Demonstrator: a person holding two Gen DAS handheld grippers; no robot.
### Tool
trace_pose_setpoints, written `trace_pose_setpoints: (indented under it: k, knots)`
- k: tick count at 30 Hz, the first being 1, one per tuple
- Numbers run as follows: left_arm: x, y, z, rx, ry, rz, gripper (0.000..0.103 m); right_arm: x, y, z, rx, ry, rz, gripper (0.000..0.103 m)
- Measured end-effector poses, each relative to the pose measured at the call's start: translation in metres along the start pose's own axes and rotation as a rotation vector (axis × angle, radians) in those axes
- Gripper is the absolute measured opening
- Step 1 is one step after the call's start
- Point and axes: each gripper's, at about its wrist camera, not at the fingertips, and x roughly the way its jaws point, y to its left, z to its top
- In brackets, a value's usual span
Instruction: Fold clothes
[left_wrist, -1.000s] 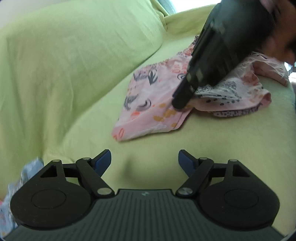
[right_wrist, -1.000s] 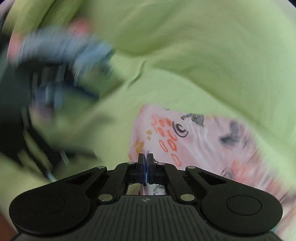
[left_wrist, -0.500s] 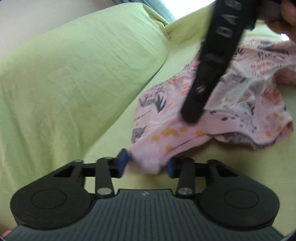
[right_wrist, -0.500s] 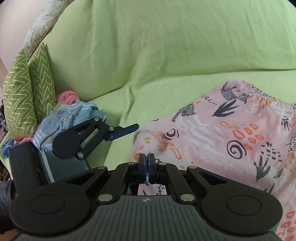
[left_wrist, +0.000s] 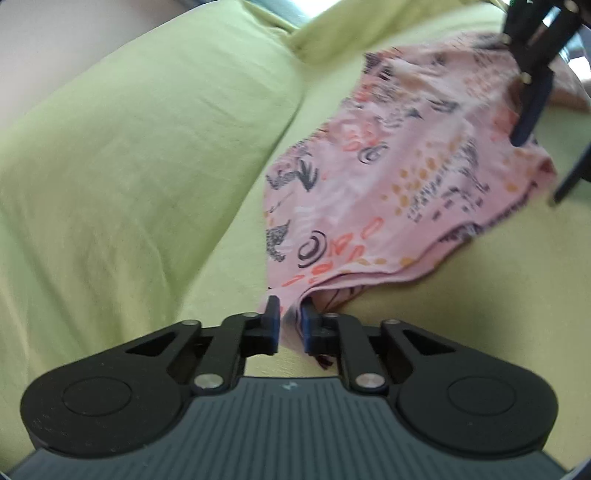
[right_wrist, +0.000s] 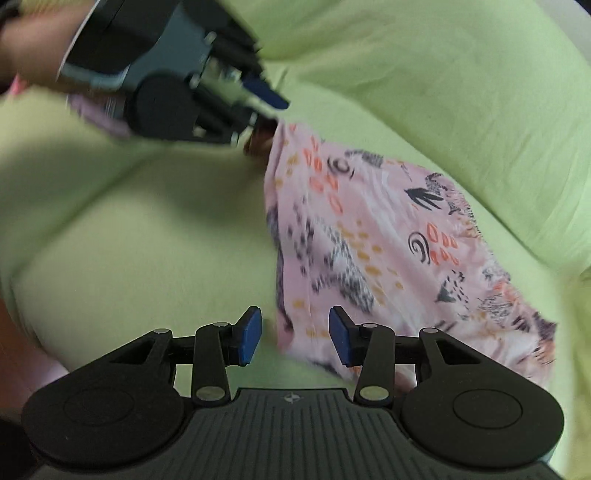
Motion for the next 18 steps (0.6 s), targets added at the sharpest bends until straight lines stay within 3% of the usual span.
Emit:
trace_pose_setpoints:
  k: [3, 5, 6, 9, 15, 18]
  knots:
    - [-0.005, 0.002, -0.005, 0.045, 0.022, 0.028, 0.001, 0.008, 0.005, -0.003, -0.051, 0.016, -0.009, 0.034]
    - [-0.011, 0.005, -0.01, 0.061, 0.033, 0.033, 0.001, 0.009, 0.003, -0.002, -0.052, 0.015, -0.018, 0.018]
    - [-0.015, 0.005, -0.013, 0.072, 0.035, 0.026, 0.001, 0.009, 0.002, -0.002, -0.051, 0.022, -0.032, 0.0]
    - [-0.027, -0.001, -0.022, 0.151, 0.044, 0.007, 0.0, -0.003, -0.005, -0.006, -0.002, 0.021, -0.002, 0.0]
    - [-0.025, -0.02, -0.042, 0.207, 0.125, -0.045, 0.001, -0.021, -0.003, -0.02, 0.022, 0.031, 0.087, 0.003]
    - [-0.031, -0.018, -0.04, 0.142, 0.127, -0.052, 0.004, -0.025, -0.009, -0.026, 0.119, 0.002, 0.182, 0.005]
